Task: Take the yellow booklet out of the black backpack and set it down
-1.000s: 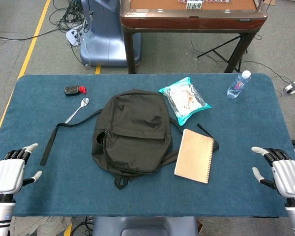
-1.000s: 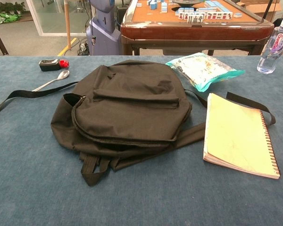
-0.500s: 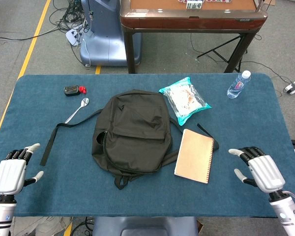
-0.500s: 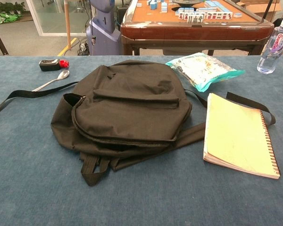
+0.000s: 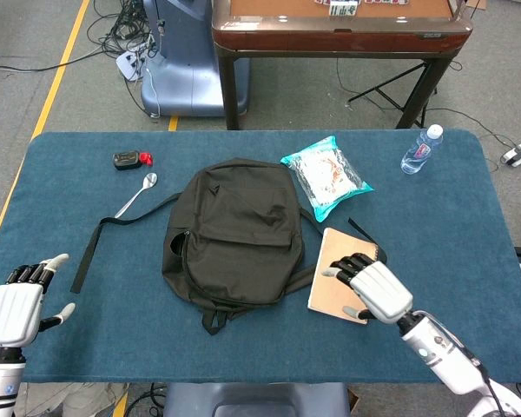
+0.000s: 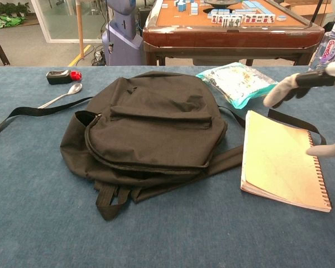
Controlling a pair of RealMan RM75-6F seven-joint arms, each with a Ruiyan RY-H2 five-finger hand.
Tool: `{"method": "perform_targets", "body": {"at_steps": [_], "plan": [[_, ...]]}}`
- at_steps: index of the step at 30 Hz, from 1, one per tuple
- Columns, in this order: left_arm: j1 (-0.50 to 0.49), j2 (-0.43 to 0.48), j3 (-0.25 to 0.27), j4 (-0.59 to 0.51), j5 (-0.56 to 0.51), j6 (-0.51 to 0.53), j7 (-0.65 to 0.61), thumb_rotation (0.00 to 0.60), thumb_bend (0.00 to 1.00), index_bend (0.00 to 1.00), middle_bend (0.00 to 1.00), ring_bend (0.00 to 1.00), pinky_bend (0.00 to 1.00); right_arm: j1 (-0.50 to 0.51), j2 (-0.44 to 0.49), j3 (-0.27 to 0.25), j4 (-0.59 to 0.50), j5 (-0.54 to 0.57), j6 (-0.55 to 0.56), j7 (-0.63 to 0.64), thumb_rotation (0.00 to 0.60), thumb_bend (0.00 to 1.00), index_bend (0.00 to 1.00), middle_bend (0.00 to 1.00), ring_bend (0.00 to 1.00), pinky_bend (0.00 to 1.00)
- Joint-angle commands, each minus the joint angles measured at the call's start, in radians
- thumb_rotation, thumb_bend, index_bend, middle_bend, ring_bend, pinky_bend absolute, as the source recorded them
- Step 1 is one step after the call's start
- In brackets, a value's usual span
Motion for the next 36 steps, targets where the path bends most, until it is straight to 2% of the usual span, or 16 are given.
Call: {"method": "perform_targets", "body": {"at_steps": [1, 6, 14, 28, 33, 36], "plan": [[0.002, 0.001, 0.002, -0.003, 0.003, 0.002, 0.001, 0.6, 0.17, 0.25, 0.29, 0.31, 0.25, 0.064, -0.058, 0.029, 0.006, 0.036, -0.078, -0.034, 0.6, 0.04, 0.25, 0.28, 0.23, 0.25], [0.006, 0.002, 0.004, -0.009, 0.011, 0.008, 0.002, 0.6, 0.17, 0.25, 0.29, 0.31, 0.25, 0.135, -0.134, 0.059, 0.037, 0.087, -0.152, -0.074, 0.6, 0.04, 0.24, 0.27, 0.23, 0.25], [0.004, 0.006, 0.005, -0.013, 0.014, 0.001, 0.006, 0.6, 0.17, 0.25, 0.29, 0.31, 0.25, 0.219, -0.259, 0.064, 0.114, 0.145, -0.239, -0.125, 0.6, 0.03, 0.24, 0.24, 0.17, 0.25], [0.008, 0.01, 0.004, -0.006, 0.007, -0.001, -0.001, 0.6, 0.17, 0.25, 0.29, 0.31, 0.25, 0.312, -0.443, 0.07, 0.281, 0.191, -0.263, -0.161, 0.6, 0.04, 0.24, 0.24, 0.17, 0.25], [0.008, 0.01, 0.004, 0.0, 0.004, -0.005, -0.007, 0.6, 0.17, 0.25, 0.29, 0.31, 0.25, 0.341, -0.503, 0.083, 0.346, 0.201, -0.252, -0.149, 0.6, 0.11, 0.24, 0.24, 0.17, 0.25], [0.009, 0.01, 0.003, 0.005, 0.003, -0.004, -0.01, 0.6, 0.17, 0.25, 0.29, 0.31, 0.25, 0.353, -0.536, 0.096, 0.381, 0.214, -0.239, -0.138, 0.6, 0.22, 0.25, 0.25, 0.17, 0.25]]}}
